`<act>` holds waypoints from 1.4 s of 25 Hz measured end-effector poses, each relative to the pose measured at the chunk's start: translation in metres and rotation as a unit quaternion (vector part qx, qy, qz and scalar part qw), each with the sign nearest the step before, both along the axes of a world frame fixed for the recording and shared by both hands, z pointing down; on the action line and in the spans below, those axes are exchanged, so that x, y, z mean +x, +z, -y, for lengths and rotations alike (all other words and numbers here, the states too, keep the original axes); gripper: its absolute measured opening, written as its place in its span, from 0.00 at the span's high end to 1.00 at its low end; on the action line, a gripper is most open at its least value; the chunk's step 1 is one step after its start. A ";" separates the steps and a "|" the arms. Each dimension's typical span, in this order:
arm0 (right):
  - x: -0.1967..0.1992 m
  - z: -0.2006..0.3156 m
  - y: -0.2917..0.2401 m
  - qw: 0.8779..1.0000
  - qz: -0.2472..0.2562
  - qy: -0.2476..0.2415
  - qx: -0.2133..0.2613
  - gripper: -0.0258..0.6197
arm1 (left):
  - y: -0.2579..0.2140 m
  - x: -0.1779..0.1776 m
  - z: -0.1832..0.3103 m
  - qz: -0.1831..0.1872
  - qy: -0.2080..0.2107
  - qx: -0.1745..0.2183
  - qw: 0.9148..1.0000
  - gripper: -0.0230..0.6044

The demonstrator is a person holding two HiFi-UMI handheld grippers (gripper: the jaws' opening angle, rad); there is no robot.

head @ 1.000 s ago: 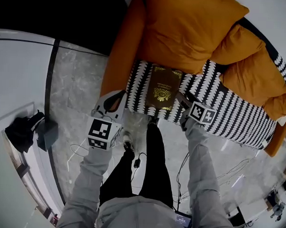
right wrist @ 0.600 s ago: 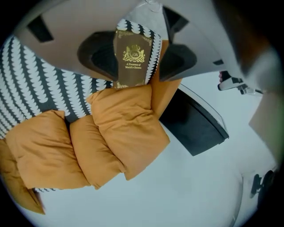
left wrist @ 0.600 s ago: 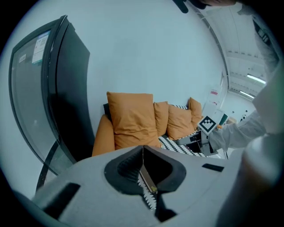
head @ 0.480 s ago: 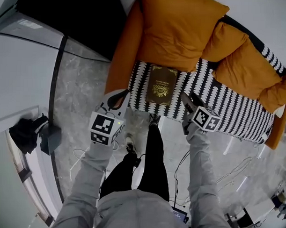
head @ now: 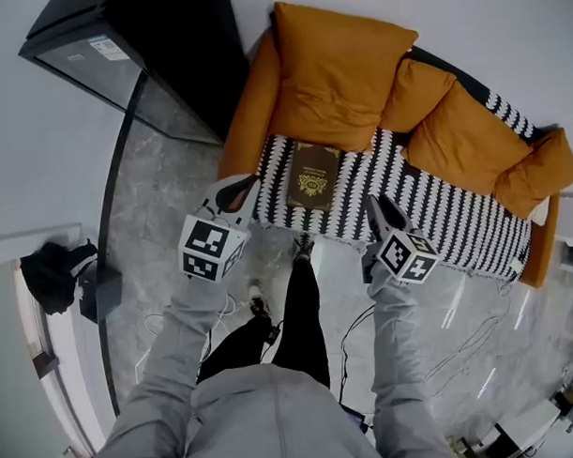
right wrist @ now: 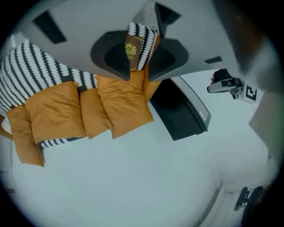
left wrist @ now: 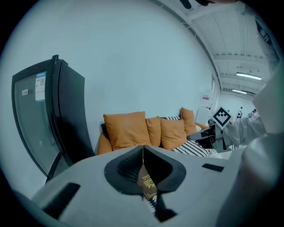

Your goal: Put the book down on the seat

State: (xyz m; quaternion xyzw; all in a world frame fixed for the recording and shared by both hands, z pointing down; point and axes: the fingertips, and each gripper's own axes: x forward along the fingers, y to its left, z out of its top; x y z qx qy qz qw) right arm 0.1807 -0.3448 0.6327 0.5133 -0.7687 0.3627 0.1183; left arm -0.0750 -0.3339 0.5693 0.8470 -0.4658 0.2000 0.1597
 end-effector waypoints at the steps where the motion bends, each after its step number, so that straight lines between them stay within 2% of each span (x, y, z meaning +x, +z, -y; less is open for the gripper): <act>1: 0.000 -0.005 -0.010 1.000 0.001 0.003 0.007 0.74 | -0.007 0.000 -0.004 0.000 0.001 0.005 1.000 0.92; 5: -0.003 -0.027 -0.055 0.999 0.010 0.010 0.035 0.81 | -0.035 -0.001 -0.019 -0.003 0.010 0.023 1.000 0.92; 12: -0.003 -0.068 -0.115 0.995 -0.044 0.016 0.085 0.88 | -0.082 0.007 -0.049 -0.002 0.025 0.053 0.998 0.92; 18: -0.010 -0.094 -0.162 0.989 -0.075 0.010 0.130 0.89 | -0.121 0.012 -0.075 0.008 0.041 0.084 0.996 0.92; 23: -0.013 -0.114 -0.205 0.982 -0.088 0.010 0.168 0.90 | -0.150 0.011 -0.096 -0.001 0.045 0.109 0.993 0.92; 29: -0.021 -0.141 -0.252 0.968 -0.136 -0.015 0.212 0.91 | -0.175 0.013 -0.124 -0.019 0.050 0.127 0.990 0.92; 35: -0.029 -0.169 -0.302 0.955 -0.143 -0.030 0.258 0.91 | -0.205 0.004 -0.145 -0.014 0.053 0.157 0.986 0.92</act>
